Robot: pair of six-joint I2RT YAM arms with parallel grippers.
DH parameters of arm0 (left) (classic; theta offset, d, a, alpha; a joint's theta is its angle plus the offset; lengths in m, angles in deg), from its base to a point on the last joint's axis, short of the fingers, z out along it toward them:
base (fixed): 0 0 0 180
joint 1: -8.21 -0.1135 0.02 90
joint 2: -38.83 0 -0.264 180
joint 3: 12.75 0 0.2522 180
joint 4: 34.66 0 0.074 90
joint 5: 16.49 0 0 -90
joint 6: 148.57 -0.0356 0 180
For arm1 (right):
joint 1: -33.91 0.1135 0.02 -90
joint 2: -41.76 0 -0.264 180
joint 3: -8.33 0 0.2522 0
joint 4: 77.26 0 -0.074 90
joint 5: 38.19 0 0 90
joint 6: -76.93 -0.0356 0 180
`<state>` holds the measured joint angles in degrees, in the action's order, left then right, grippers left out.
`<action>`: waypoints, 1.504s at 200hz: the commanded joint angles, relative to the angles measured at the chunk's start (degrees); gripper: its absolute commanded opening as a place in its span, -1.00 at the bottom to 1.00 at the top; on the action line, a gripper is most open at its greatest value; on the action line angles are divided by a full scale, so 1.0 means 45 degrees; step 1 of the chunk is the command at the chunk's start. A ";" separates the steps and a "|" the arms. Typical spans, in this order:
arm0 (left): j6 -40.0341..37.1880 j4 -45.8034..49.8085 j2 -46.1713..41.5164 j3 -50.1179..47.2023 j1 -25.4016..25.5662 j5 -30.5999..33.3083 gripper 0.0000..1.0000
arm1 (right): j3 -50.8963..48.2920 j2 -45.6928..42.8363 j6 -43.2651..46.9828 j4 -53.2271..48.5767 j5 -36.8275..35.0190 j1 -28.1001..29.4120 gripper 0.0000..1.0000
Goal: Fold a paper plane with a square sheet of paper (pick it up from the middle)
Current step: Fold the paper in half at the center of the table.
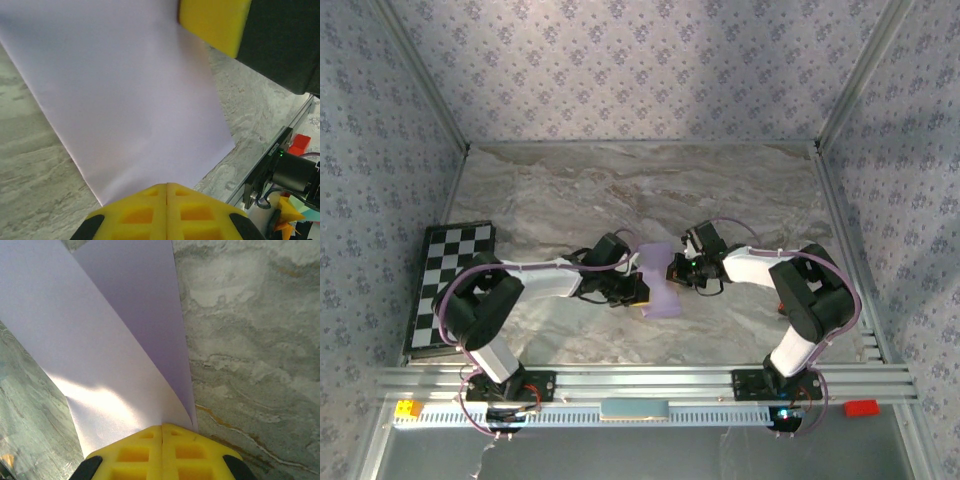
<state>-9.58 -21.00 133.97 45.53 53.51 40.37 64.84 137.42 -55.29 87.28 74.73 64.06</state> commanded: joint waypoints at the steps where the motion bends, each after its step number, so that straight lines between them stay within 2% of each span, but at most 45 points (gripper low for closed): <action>1: 0.0155 -0.0256 0.0522 -0.0190 0.0246 -0.0186 -0.87 | -0.0689 0.0681 -0.0124 -0.1779 -0.1461 0.0028 -1.00; 53: -0.0223 0.0252 0.1008 -0.0456 0.0681 0.0366 -0.89 | -0.0757 0.0760 -0.0159 -0.1686 -0.1474 0.0036 -1.00; 137: 0.0031 -0.0291 0.0272 -0.1760 0.0935 0.0413 -0.85 | -0.0806 0.0834 -0.0132 -0.1678 -0.1483 -0.0001 -1.00; 180: 0.0078 -0.0328 -0.0319 -0.2218 0.1039 0.0255 -0.85 | -0.0785 0.0847 -0.0063 -0.1660 -0.1441 -0.0021 -1.00; 208: -0.0066 -0.0003 -0.1461 -0.1728 0.1020 0.0071 -0.87 | -0.0737 0.0852 -0.0033 -0.1654 -0.1381 -0.0022 -1.00; 243: -0.0501 0.0535 -0.2169 -0.0310 0.0191 -0.0254 -0.84 | -0.0767 0.0795 -0.0013 -0.1659 -0.1381 -0.0001 -1.00; 271: -0.1063 0.1074 -0.1075 0.0919 -0.0865 -0.0518 -0.84 | -0.0753 0.0776 0.0019 -0.1688 -0.1382 -0.0006 -1.00; 301: -0.1224 0.0793 0.0479 0.1843 -0.1387 -0.0551 -0.86 | -0.0749 0.0736 0.0007 -0.1723 -0.1392 0.0018 -1.00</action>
<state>-12.97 -19.16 131.10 51.41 48.35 39.23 64.55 137.42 -55.66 87.74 74.77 64.06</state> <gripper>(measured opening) 0.076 0.053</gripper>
